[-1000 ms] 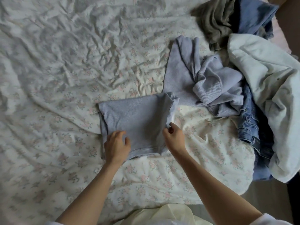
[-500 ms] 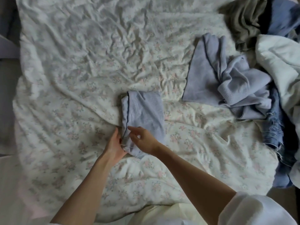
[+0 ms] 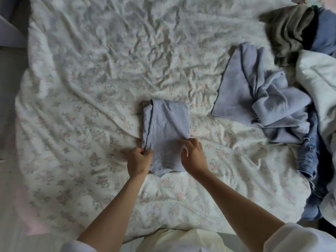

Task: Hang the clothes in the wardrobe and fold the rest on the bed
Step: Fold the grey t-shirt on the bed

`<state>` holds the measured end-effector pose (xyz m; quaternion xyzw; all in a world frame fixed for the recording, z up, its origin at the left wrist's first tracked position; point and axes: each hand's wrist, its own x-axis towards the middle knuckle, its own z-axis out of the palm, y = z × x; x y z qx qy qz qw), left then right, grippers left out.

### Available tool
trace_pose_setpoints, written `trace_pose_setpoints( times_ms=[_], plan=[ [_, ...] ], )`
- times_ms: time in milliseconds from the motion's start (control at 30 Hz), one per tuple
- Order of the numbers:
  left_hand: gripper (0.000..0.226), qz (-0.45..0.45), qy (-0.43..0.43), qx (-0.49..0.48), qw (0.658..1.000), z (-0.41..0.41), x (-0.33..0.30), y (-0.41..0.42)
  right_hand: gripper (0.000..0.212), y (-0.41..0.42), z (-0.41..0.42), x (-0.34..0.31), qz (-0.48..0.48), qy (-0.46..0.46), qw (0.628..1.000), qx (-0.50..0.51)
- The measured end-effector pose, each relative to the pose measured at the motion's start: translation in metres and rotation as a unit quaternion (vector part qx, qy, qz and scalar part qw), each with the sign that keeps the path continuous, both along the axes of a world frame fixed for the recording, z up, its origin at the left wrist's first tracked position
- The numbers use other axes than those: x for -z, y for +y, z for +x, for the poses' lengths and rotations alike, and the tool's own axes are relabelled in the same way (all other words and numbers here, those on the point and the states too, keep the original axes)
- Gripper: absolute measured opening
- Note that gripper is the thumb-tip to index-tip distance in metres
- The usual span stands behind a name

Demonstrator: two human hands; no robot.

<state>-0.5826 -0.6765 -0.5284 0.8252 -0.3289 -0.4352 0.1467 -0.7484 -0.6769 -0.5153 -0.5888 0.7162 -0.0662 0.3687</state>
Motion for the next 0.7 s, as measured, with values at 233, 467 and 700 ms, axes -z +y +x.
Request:
trace_pose_setpoints(
  times_ms=[233,467,700],
  plan=[
    [0.021,-0.065,0.072,-0.096,0.991,0.008,-0.008,0.031,0.05,0.019,0.0,-0.001,-0.034,0.061,0.992,-0.106],
    [0.02,-0.03,0.099,-0.102,0.989,0.013,-0.003,0.031,0.053,0.019,-0.002,0.014,0.014,0.083,0.975,-0.204],
    [0.031,-0.116,0.064,0.01,0.991,0.015,-0.009,-0.031,0.05,0.011,-0.003,0.016,-0.022,0.091,0.975,-0.2]
  ],
)
